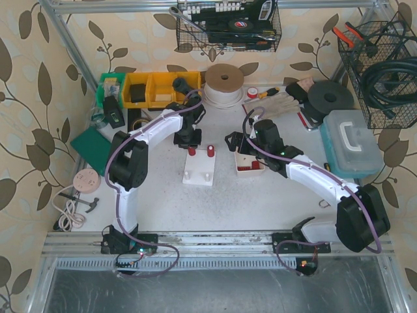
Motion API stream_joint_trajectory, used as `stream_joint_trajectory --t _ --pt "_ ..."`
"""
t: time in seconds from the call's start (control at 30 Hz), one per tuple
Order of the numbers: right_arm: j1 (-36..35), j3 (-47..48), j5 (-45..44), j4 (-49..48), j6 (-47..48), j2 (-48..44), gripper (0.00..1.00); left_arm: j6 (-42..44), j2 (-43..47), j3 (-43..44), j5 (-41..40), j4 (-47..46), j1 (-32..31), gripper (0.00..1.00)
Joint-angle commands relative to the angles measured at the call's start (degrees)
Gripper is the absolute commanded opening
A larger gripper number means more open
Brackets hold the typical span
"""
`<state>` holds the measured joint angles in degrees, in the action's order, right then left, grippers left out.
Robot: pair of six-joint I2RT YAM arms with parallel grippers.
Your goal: Install the large spring
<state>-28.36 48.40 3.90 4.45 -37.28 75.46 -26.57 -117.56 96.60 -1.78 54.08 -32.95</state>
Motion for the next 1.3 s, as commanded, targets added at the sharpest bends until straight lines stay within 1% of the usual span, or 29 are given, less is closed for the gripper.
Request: stream_joint_trajectory --t 0.0,0.2,0.37,0.43,0.6,0.93,1.03,1.17,1.27 --pt "0.19 -1.08 0.64 -1.54 0.24 -0.09 0.95 -2.43 0.32 -0.29 1.96 -0.4 0.17 0.14" --pt "0.23 -1.91 0.95 -3.04 0.19 -0.73 0.96 -3.88 1.56 -0.87 1.95 -0.02 -0.02 0.48" --pt "0.2 -2.32 0.93 -3.3 0.21 -1.32 0.97 -5.06 3.62 -2.16 1.13 -0.21 -0.58 0.61" --pt "0.2 -2.66 0.76 -3.74 0.18 -1.58 0.97 -5.47 4.47 -2.79 0.84 -0.54 -0.93 0.64" --pt "0.19 -3.18 0.77 -4.14 -0.03 -1.88 0.97 -6.28 6.33 -2.85 0.0 -0.03 -1.29 0.67" --pt "0.18 -3.14 0.86 -4.19 -0.05 -1.18 0.97 -6.17 9.77 -1.81 -4.61 5.08 -1.71 0.68" --pt "0.18 -3.14 0.3 -3.9 -0.15 -1.1 0.97 -5.95 12.38 -3.03 -5.11 4.69 -1.83 0.68" --pt "0.13 -3.22 -0.48 -3.4 -0.31 -1.05 0.97 -5.46 17.39 -5.13 -7.94 4.66 -1.82 0.69" --pt "0.15 -2.96 -1.04 -3.38 -0.71 -0.13 0.97 -5.23 22.43 -9.98 -6.44 0.05 -1.77 0.69"
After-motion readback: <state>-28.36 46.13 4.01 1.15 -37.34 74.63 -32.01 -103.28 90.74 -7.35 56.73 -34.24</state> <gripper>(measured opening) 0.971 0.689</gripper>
